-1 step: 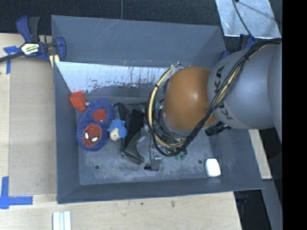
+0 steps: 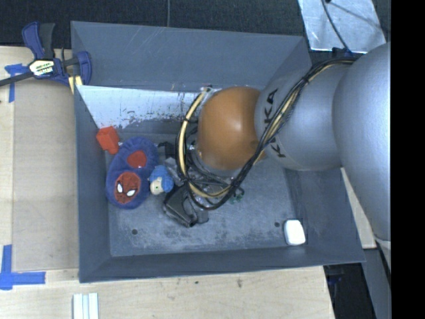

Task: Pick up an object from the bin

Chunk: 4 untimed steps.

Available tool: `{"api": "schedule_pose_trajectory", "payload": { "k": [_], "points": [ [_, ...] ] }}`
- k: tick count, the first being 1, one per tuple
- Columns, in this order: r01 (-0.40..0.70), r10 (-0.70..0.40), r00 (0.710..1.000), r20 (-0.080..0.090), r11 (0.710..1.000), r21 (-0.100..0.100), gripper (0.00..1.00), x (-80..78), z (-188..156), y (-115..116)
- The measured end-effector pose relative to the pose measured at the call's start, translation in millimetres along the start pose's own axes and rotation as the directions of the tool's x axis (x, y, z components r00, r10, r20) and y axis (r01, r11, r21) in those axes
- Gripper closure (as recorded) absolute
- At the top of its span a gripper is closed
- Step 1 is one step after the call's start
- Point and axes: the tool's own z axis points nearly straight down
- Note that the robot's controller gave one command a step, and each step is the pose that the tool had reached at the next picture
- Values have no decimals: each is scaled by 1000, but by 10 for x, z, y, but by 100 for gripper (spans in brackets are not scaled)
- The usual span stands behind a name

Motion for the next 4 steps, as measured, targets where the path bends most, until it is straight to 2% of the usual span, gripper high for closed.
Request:
{"api": "schedule_pose_trajectory", "payload": {
  "k": [1, 2, 3, 4],
  "points": [
    [307, -307, 952, -13, 952, -6, 0, -135, -245, -168],
    [395, -395, 918, -21, 919, -10, 0, -395, -226, -190],
    [552, -552, 834, -18, 834, -14, 0, -498, 91, -239],
    [670, -670, 742, -5, 742, -11, 0, -386, 69, -702]
  ]
}}
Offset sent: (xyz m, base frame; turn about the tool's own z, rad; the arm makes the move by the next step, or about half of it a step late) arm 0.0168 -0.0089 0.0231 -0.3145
